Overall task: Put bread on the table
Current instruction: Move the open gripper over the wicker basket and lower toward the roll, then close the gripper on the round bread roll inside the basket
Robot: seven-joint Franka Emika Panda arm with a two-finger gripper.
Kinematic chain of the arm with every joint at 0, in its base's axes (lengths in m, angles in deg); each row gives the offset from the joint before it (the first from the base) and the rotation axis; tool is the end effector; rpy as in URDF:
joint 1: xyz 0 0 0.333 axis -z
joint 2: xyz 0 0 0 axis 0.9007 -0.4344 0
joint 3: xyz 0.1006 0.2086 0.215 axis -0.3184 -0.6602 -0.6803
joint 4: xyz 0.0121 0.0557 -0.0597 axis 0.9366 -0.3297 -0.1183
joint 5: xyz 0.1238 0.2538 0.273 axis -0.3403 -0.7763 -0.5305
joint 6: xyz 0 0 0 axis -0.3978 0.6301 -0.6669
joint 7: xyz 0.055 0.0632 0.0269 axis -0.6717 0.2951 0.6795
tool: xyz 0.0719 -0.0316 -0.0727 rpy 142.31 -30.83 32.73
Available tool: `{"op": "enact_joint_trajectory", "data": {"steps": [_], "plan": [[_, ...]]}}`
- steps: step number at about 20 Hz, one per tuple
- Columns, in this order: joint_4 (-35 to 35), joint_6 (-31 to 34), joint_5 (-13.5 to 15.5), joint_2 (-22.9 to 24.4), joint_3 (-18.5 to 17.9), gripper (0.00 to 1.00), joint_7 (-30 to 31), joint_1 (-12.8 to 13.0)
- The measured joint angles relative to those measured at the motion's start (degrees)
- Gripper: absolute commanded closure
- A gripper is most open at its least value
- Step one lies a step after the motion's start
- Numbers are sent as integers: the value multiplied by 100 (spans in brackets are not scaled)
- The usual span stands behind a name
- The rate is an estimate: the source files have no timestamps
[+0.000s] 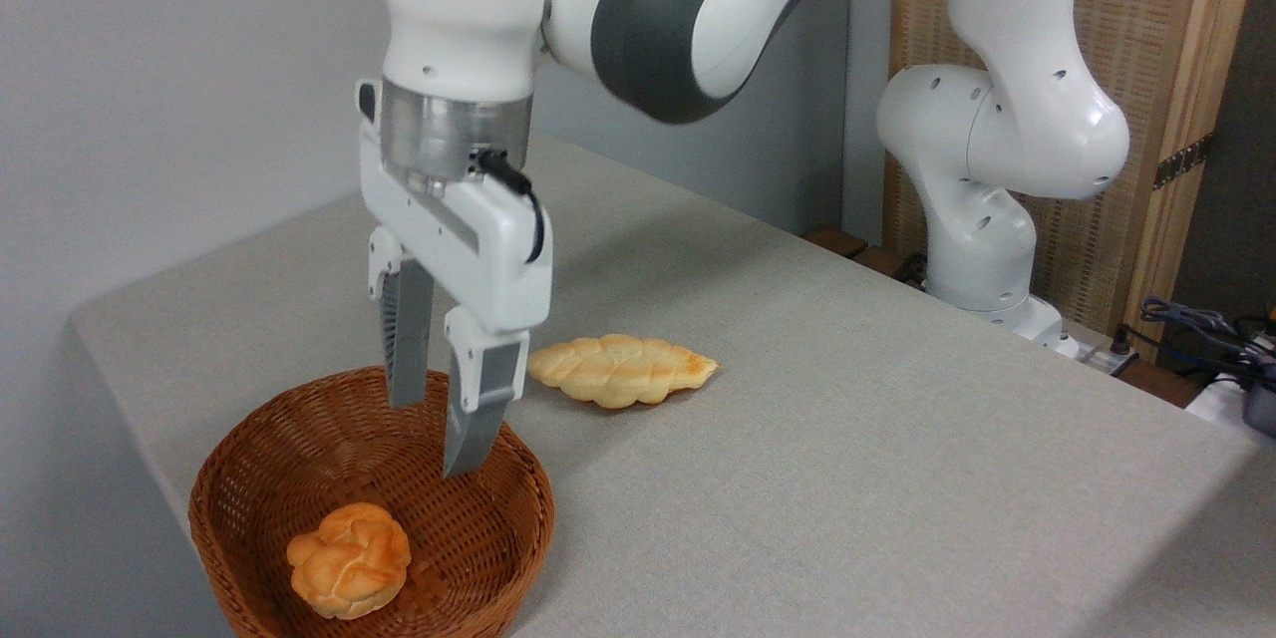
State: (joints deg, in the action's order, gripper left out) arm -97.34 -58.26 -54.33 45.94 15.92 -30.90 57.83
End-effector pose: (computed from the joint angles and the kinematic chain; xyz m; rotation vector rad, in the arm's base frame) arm 0.5949 -0.0048 0.5218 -2.7879 1.2435 -0.4861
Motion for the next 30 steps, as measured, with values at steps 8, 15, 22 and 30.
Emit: {"op": "enact_joint_trajectory", "data": {"steps": [8,15,22,30], "plan": [[455,-488,-538,-863,192,0,0,74],[577,-489,-1101,-1255,363,0,0,80],[631,-961,-1574,-1679,535,31,1,85],[663,-961,-1767,-1679,545,69,-1,85]]}}
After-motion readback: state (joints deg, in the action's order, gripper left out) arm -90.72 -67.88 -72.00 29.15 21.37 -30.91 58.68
